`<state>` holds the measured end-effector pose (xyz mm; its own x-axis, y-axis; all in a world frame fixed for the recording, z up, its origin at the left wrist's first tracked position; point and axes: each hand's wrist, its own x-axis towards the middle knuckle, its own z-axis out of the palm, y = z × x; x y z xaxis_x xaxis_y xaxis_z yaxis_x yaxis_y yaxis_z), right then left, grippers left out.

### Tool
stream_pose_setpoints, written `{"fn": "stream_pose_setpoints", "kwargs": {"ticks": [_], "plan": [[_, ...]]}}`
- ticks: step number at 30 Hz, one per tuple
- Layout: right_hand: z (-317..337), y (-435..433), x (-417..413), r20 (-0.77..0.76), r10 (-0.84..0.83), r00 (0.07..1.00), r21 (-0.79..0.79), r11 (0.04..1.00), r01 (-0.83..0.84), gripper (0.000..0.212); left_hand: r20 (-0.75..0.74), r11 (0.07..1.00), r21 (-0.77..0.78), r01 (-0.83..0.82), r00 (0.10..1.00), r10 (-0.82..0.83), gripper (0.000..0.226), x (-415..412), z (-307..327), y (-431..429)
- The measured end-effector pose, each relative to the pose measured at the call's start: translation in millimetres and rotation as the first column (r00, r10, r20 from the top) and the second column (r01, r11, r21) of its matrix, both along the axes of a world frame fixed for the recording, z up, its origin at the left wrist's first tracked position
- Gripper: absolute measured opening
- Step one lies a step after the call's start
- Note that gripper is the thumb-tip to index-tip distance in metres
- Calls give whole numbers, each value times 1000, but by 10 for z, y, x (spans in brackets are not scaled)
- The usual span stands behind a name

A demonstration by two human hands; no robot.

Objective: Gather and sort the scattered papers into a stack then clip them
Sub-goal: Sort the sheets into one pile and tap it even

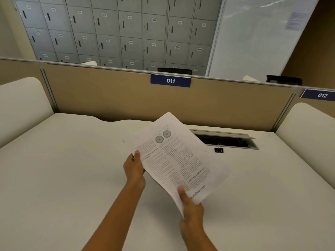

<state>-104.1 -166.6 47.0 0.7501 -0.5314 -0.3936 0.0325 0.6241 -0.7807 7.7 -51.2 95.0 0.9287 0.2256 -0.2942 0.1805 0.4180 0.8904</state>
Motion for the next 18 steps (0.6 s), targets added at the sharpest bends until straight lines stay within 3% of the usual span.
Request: {"fn": "stream_pose_setpoints", "kwargs": {"ticks": [5,11,14,18], "plan": [[68,333,-4,-18,-41,999,82,996,42,23,30,974,227,-18,999,11,30,-37,15,-138],[14,440,-59,-5,-5,1000,140,990,5,32,58,976,206,65,995,-79,22,-40,26,-9],[-55,441,-87,30,78,996,137,987,-82,51,82,979,183,88,991,-104,19,-39,3,68],[-72,183,-102,66,91,994,107,989,-98,44,106,978,175,111,986,-130,20,9,35,250]]}}
